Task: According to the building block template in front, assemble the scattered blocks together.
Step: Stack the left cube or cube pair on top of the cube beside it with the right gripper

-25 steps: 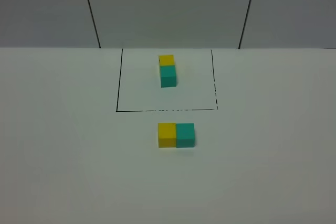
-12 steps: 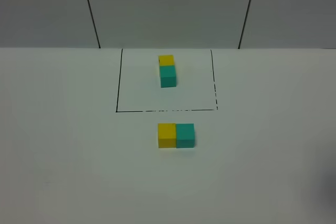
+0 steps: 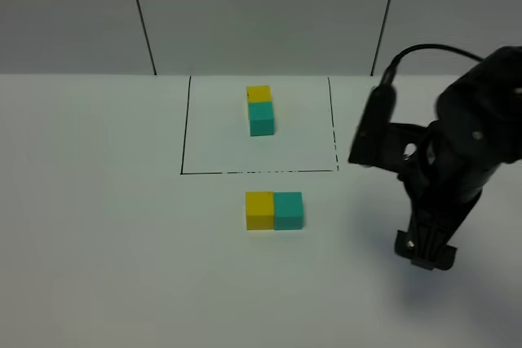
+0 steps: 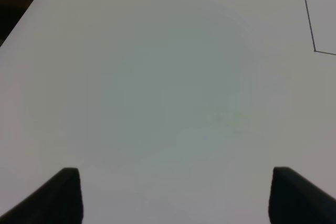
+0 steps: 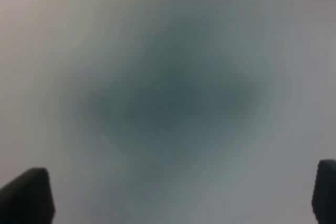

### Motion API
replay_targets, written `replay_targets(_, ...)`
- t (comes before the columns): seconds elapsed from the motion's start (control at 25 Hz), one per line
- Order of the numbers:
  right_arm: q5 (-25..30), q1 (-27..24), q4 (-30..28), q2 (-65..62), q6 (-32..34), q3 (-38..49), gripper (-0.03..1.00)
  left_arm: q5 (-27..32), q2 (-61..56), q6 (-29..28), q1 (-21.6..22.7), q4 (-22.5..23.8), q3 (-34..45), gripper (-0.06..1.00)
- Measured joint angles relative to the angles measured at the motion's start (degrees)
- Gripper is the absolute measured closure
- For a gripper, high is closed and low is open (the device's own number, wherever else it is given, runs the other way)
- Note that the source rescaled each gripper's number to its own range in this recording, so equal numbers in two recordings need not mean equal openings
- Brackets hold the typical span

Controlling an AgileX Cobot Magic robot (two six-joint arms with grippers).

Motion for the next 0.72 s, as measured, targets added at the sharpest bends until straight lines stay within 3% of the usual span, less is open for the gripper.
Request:
replay_targets(0.16, 0.7, 5.7, -2.3, 6.2, 2.2, -2.8, -0.03, 0.0, 0.0, 0.0, 0.0, 0.0, 0.0, 0.34)
replay_targets(0.36, 0.7, 10.9, -4.7, 14.2, -1.5, -8.9, -0.03, 0.0, 0.0, 0.0, 0.0, 0.0, 0.0, 0.34)
replay_targets(0.56, 3.1, 11.9, -8.4, 24.2, -1.9, -19.0, -0.03, 0.0, 0.0, 0.0, 0.0, 0.0, 0.0, 0.34)
replay_targets(0.72, 1.6, 11.7, -8.5, 27.4, -2.8, -21.5, -0.03, 0.0, 0.0, 0.0, 0.0, 0.0, 0.0, 0.34)
